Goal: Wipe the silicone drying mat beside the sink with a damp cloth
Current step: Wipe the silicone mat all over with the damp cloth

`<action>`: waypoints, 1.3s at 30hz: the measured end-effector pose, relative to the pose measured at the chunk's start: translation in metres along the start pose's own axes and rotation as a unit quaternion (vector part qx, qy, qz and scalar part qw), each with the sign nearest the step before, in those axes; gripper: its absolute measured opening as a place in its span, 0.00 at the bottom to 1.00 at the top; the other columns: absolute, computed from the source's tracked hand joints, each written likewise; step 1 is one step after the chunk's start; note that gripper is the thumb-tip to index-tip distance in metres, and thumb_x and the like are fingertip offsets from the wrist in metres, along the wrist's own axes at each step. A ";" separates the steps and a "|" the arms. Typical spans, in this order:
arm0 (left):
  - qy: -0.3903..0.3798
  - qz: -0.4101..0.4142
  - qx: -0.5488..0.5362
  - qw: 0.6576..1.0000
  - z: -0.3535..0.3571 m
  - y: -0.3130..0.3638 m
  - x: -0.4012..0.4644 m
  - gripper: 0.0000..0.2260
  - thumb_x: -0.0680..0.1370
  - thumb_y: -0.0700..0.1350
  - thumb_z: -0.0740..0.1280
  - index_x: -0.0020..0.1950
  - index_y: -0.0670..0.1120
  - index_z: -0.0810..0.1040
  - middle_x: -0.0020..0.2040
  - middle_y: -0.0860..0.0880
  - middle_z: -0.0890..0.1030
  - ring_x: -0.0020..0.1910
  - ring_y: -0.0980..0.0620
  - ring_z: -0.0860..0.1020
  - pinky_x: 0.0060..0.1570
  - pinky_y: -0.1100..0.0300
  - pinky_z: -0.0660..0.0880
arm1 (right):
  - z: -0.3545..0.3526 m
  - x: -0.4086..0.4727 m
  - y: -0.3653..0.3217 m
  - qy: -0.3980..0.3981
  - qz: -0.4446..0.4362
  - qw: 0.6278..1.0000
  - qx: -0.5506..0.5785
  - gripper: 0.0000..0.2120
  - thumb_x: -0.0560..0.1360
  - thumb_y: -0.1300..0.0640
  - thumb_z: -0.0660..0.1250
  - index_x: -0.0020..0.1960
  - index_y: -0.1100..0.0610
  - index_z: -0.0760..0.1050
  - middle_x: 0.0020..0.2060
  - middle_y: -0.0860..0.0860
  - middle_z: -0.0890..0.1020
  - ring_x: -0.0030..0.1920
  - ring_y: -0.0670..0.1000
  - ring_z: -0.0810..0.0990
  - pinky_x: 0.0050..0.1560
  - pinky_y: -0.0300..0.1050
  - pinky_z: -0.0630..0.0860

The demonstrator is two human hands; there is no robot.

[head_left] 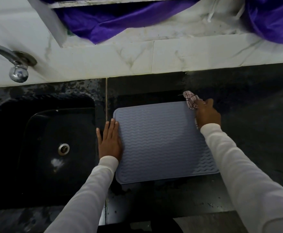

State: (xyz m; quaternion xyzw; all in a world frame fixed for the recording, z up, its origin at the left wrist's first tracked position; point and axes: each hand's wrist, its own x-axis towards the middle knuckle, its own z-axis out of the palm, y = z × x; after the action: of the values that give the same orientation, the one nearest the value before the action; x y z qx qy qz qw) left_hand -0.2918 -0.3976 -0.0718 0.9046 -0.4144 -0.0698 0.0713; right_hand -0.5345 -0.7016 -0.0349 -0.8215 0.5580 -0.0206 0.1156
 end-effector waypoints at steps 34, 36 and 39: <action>0.031 -0.010 -0.044 0.999 0.004 0.001 -0.004 0.37 0.79 0.51 0.64 0.78 0.36 0.48 0.78 0.37 0.56 0.78 0.41 0.53 0.76 0.47 0.40 | 0.077 -0.090 -0.287 -0.044 -0.274 0.961 -0.011 0.18 0.81 0.47 0.52 0.68 0.52 0.66 0.62 0.56 0.70 0.58 0.61 0.75 0.52 0.58 0.76; 0.036 -0.008 -0.048 0.998 0.007 0.000 -0.004 0.35 0.80 0.49 0.64 0.78 0.37 0.49 0.77 0.37 0.57 0.77 0.40 0.54 0.76 0.46 0.41 | 0.074 -0.073 -0.298 -0.031 -0.269 0.962 -0.018 0.17 0.81 0.51 0.56 0.68 0.53 0.68 0.61 0.57 0.69 0.53 0.61 0.77 0.46 0.55 0.76; 0.033 -0.012 -0.035 0.999 0.006 -0.002 -0.006 0.32 0.80 0.47 0.62 0.77 0.37 0.48 0.77 0.37 0.58 0.77 0.40 0.55 0.76 0.46 0.40 | 0.072 -0.055 -0.302 -0.022 -0.272 0.962 -0.023 0.18 0.78 0.59 0.62 0.67 0.53 0.70 0.61 0.60 0.68 0.48 0.62 0.78 0.41 0.55 0.78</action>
State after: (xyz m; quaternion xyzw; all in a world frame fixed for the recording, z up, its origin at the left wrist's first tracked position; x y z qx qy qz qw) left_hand -0.2951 -0.3924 -0.0780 0.9083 -0.3981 -0.0549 0.1158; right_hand -0.2682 -0.5333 -0.0353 -0.9450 0.3109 -0.0201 0.0994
